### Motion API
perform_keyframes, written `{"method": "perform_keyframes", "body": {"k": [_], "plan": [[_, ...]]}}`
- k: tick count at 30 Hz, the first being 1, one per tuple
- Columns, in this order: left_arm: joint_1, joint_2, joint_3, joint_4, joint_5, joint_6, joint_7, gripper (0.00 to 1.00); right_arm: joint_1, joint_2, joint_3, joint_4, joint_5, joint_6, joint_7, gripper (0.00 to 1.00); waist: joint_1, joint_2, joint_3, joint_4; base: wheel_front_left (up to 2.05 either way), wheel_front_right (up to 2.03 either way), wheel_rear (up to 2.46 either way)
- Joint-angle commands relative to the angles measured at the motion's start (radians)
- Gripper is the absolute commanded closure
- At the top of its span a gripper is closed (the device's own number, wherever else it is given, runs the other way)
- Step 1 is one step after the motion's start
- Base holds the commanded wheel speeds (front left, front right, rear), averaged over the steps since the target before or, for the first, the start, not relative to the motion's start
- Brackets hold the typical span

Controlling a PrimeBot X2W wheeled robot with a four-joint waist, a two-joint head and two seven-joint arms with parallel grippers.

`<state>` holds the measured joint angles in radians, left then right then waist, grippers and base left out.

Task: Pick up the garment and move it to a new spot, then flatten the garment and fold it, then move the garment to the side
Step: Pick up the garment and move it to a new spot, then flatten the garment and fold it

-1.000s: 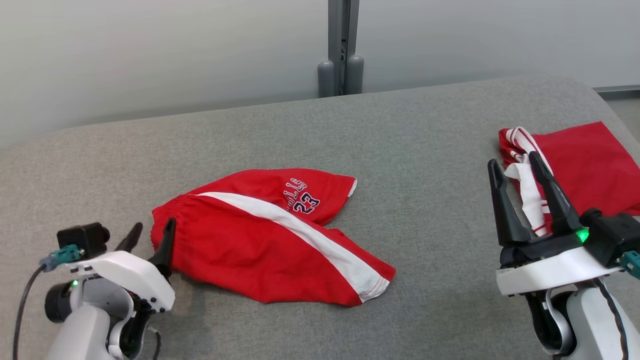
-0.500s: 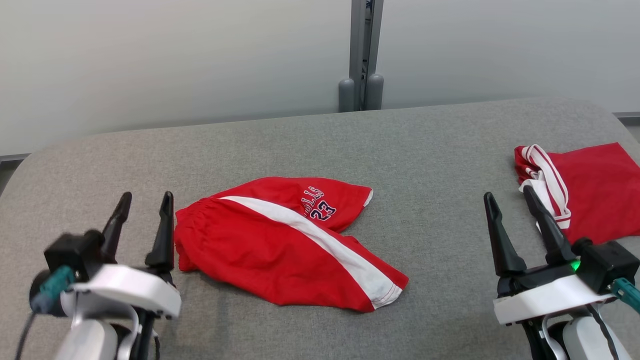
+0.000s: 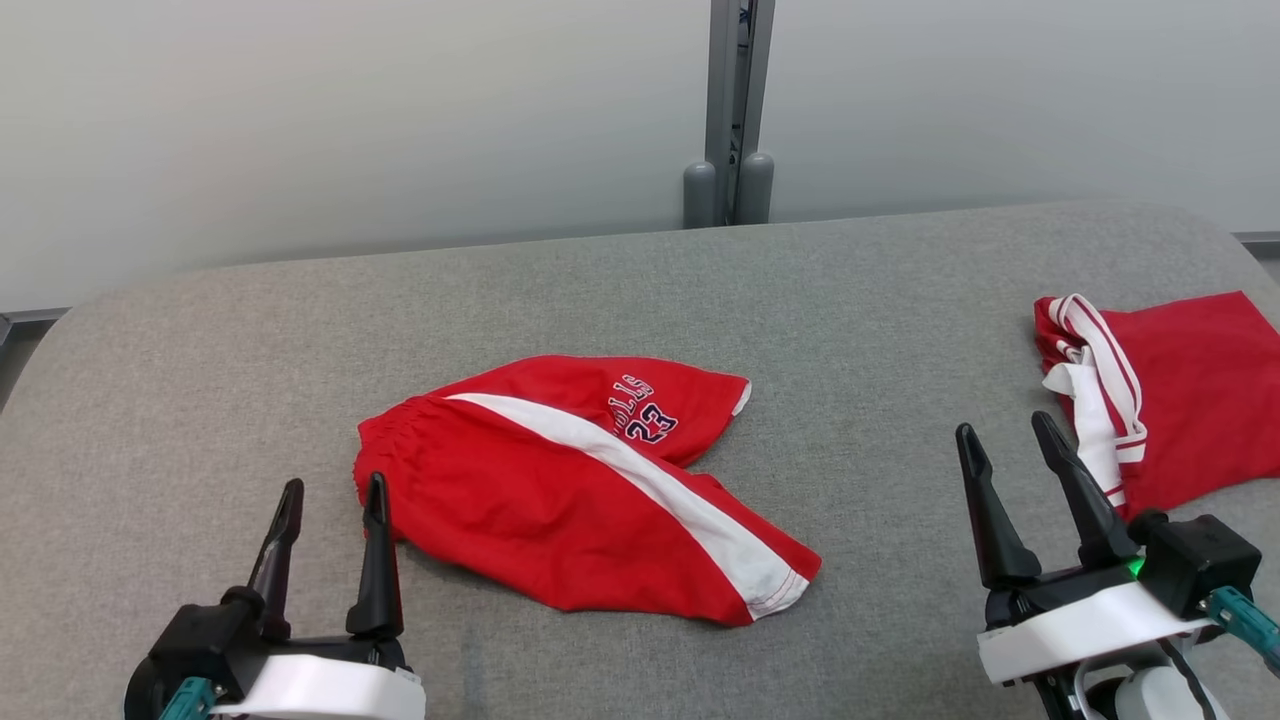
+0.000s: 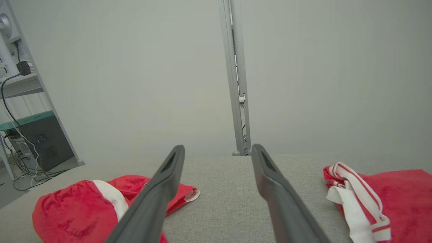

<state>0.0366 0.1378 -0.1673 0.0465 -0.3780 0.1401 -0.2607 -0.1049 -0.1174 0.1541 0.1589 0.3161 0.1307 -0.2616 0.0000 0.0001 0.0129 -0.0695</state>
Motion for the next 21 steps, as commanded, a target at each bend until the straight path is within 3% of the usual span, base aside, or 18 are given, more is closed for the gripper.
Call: {"method": "perform_keyframes", "body": {"k": [1, 21], "plan": [[0.001, 0.005, 0.007, 0.001, 0.004, -0.006, -0.004, 0.0, 0.012, -0.002, -0.003, -0.001, 0.004, 0.0, -0.004, 0.0, 0.0, -0.0001, -0.001, 0.001, 0.0, 0.0, 0.0], [0.008, -0.029, 0.059, 0.028, 0.069, -0.053, -0.004, 0.0, 0.013, -0.005, -0.001, 0.003, 0.007, 0.0, -0.004, 0.0, 0.0, -0.0001, -0.006, -0.002, 0.0, 0.0, 0.0]]}}
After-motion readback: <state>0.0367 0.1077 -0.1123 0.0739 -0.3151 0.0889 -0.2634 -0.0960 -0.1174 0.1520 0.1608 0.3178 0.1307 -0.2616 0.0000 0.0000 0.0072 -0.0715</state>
